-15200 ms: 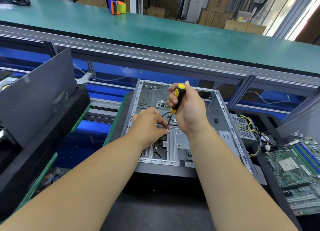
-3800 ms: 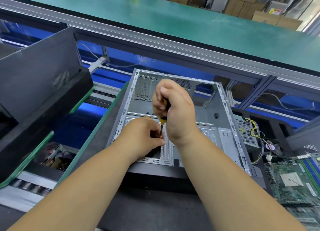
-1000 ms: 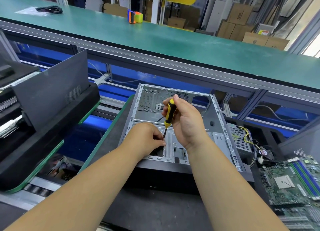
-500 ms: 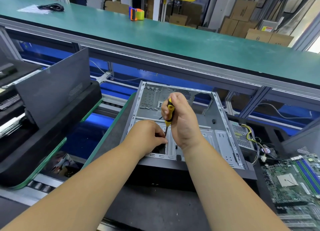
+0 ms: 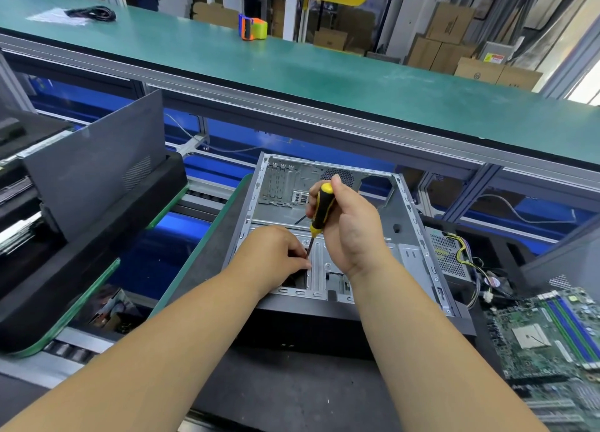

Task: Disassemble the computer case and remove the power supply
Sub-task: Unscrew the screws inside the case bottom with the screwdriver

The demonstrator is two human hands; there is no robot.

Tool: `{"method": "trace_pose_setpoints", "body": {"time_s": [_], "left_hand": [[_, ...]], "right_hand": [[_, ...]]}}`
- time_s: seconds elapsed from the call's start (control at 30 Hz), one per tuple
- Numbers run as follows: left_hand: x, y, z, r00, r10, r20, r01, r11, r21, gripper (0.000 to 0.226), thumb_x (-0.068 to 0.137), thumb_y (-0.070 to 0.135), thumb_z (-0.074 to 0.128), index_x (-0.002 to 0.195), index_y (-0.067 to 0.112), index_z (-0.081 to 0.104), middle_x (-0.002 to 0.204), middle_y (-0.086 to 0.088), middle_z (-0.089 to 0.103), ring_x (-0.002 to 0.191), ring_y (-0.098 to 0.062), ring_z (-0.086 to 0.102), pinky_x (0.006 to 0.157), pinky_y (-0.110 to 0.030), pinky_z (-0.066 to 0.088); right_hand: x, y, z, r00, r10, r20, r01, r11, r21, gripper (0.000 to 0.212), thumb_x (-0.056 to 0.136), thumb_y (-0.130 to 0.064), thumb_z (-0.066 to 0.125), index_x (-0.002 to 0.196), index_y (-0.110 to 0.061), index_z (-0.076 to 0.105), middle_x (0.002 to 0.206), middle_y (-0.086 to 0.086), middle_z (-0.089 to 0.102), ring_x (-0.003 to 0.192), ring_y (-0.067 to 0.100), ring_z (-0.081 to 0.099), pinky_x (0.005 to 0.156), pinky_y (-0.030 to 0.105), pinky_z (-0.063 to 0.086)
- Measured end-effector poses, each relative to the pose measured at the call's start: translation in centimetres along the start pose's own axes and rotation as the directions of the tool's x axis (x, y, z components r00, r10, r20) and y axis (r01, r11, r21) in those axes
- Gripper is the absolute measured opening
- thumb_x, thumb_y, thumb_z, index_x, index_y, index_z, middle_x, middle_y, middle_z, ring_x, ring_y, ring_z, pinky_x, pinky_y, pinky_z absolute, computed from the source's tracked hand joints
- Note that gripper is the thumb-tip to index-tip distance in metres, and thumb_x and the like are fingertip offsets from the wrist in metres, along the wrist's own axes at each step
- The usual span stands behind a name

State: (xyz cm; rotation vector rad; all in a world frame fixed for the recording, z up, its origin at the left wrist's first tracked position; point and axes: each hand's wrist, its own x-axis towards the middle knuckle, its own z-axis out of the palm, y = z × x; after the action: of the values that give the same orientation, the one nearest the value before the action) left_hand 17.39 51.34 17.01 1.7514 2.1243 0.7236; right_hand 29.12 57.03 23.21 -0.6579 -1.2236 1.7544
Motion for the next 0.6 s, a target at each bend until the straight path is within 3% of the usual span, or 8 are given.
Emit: {"method": "trace_pose_setpoints", "body": {"time_s": [0.17, 0.37, 0.5, 0.6], "left_hand": [[0.1, -0.1, 0.1, 1.000, -0.009, -0.006, 0.009, 1.000, -0.011, 0.013, 0.075, 0.045, 0.077, 0.083, 0.035, 0.078, 0.078, 0.015, 0.068, 0.072, -0.001, 0.059, 0.061, -0.013, 0.044], [0.3, -0.1, 0.2, 1.000, -0.021, -0.009, 0.021, 1.000, -0.014, 0.013, 0.074, 0.047, 0.077, 0.080, 0.035, 0.077, 0.073, 0.015, 0.068, 0.069, -0.001, 0.060, 0.057, -0.013, 0.040], [0.1, -0.1, 0.0, 1.000, -0.029, -0.003, 0.029, 0.999, -0.032, 0.013, 0.074, 0.046, 0.078, 0.081, 0.035, 0.077, 0.075, 0.014, 0.069, 0.071, -0.002, 0.061, 0.063, -0.016, 0.046], [0.0, 0.0, -0.1, 1.000, -0.025, -0.001, 0.025, 0.999, -0.044, 0.013, 0.075, 0.043, 0.078, 0.082, 0.033, 0.078, 0.078, 0.012, 0.070, 0.075, -0.004, 0.062, 0.069, -0.019, 0.050]], "right_hand": [[0.8, 0.4, 0.4, 1.000, 0.012, -0.026, -0.011, 0.999, 0.039, 0.048, 0.107, -0.031, 0.032, 0.074, -0.011, 0.060, 0.056, -0.001, 0.048, 0.052, 0.011, 0.041, 0.053, 0.023, 0.035], [1.1, 0.9, 0.7, 1.000, 0.010, -0.004, -0.009, 0.996, 0.085, 0.043, 0.105, -0.044, 0.031, 0.080, -0.014, 0.049, 0.053, -0.002, 0.041, 0.048, 0.012, 0.031, 0.049, 0.023, 0.029], [0.6, 0.8, 0.6, 0.999, -0.018, 0.041, 0.018, 1.000, 0.000, 0.027, 0.093, -0.040, 0.048, 0.079, -0.018, 0.043, 0.059, -0.001, 0.047, 0.053, 0.014, 0.038, 0.056, 0.026, 0.032], [0.5, 0.3, 0.2, 0.999, -0.019, 0.029, 0.021, 0.996, -0.090, 0.022, 0.098, -0.031, 0.048, 0.081, -0.018, 0.047, 0.068, -0.002, 0.058, 0.060, 0.014, 0.050, 0.065, 0.028, 0.040]]}}
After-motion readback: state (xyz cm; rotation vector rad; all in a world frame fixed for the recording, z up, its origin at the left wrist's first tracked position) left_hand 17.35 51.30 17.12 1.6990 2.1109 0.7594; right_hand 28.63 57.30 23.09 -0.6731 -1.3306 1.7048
